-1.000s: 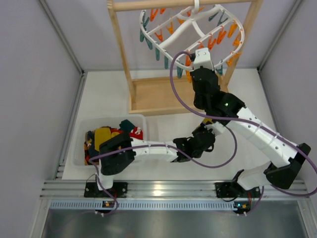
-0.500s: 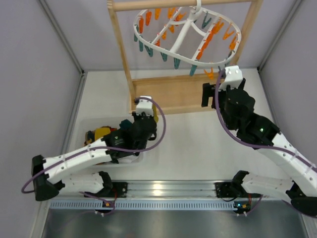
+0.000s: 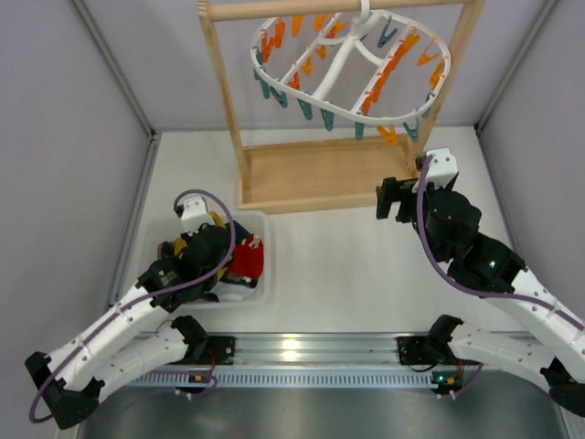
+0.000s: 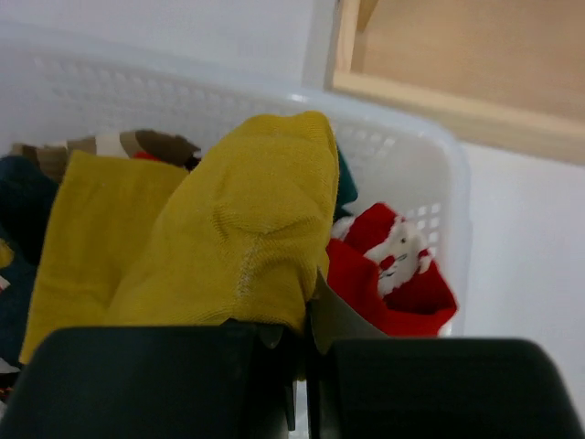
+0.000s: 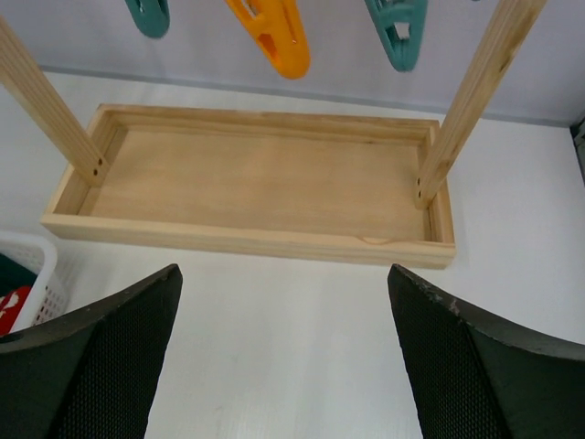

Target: Remove the socks clipped to the hanger

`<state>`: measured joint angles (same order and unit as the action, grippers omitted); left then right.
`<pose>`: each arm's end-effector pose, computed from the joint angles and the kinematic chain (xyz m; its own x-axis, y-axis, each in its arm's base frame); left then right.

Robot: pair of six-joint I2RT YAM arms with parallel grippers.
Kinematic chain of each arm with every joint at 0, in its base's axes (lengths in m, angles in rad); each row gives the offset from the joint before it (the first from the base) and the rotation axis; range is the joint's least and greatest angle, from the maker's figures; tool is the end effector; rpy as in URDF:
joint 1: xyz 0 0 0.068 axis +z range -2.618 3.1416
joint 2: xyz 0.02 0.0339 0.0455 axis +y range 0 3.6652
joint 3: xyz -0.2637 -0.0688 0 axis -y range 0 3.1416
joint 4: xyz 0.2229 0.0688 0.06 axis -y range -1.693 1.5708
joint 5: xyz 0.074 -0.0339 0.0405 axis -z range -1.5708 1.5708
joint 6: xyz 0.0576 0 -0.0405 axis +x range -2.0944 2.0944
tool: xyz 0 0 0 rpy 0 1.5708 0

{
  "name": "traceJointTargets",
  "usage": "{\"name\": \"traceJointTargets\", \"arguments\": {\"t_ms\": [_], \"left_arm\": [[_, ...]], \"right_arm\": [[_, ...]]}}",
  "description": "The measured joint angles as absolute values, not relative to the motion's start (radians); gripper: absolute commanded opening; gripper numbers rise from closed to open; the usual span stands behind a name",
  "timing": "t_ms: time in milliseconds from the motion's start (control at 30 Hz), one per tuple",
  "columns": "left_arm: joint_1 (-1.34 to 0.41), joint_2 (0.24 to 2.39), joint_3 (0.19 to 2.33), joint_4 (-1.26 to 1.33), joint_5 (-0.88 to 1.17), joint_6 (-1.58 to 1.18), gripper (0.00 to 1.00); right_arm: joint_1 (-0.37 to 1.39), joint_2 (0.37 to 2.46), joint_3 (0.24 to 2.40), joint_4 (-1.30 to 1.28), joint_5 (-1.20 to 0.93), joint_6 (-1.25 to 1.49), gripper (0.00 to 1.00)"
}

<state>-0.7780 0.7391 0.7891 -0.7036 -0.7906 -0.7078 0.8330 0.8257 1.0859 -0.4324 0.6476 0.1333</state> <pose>0.1254 -0.0660 0.2926 -0.3887 -0.2590 -0.8842 -0.2119 0.9591 -0.1878 0.1329 0.0945 0.4021 -0.1395 0.0041 -0.9902 -0.1733 0.9845 0.0285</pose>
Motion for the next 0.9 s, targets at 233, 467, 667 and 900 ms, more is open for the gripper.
{"name": "traceJointTargets", "arguments": {"t_ms": [233, 467, 667, 900], "left_arm": [[-0.760, 0.932, 0.652, -0.699, -0.675, -0.823, 0.01], [-0.760, 0.854, 0.594, -0.700, -0.591, -0.888, 0.23], [-0.760, 0.778, 0.616, -0.703, -0.537, -0.878, 0.73], [-0.760, 0.703, 0.701, -0.752, -0.545, -0.868, 0.99]], "right_arm": [[0.833, 0.786, 0.975, -0.390, 0.587, 0.178, 0.90], [0.833, 0.724, 0.907, -0.389, 0.564, 0.205, 0.90], [0.833, 0.700, 0.903, -0.387, 0.555, 0.211, 0.90], [0.833, 0.677, 0.896, -0.388, 0.556, 0.209, 0.90]]}}
